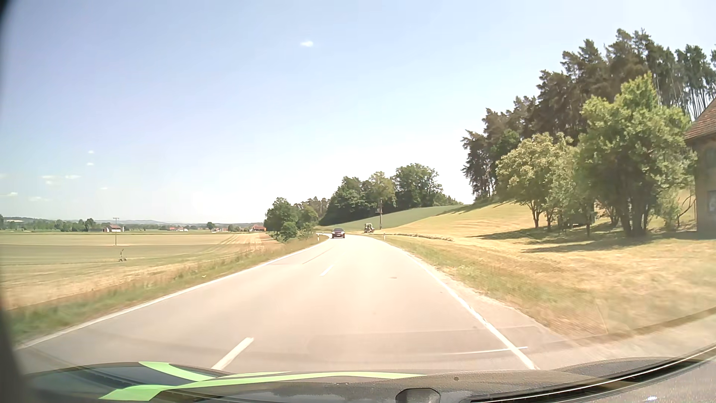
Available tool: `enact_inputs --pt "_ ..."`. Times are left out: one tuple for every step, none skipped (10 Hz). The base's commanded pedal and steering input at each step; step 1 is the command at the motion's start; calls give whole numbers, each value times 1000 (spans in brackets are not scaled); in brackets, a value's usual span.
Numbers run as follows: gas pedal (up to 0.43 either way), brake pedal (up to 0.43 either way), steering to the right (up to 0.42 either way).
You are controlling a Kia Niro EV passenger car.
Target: Follow the waypoints while adhering to traffic rules and regulations
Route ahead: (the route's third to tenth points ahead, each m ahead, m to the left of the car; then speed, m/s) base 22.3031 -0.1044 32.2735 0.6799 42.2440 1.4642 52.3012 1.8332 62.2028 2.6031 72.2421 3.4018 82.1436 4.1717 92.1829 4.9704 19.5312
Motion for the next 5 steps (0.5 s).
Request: enact_inputs --pt "197 0 -10" --pt "189 0 -10" --pt "177 0 -10" --pt "177 0 -10" --pt "177 0 -10"
